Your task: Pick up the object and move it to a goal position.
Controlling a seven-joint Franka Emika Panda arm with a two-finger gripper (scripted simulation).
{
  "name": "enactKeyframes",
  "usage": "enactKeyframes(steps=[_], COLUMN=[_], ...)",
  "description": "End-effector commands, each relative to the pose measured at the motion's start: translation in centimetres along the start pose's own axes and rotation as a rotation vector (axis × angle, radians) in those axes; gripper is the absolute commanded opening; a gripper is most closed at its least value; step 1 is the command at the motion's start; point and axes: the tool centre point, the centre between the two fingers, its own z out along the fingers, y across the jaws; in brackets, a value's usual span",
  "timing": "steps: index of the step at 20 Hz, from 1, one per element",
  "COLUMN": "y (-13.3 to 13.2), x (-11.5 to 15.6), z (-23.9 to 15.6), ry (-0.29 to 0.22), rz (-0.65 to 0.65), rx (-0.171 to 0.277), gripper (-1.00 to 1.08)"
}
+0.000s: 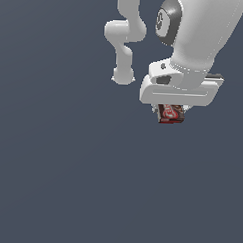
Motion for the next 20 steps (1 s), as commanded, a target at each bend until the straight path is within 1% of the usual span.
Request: enactKeyframes(steps=[1,10,20], y=[-0.8,-2.4,-2.8], x=[0.6,2.1,2.6], z=[-1.5,-4.6,-5.3], ry=[-0.001,-0.002,-0.002], rz=[0.001,0.001,0.001], rx=[0.0,0.0,0.0], gripper=[-1.0,-1.0,-1.0])
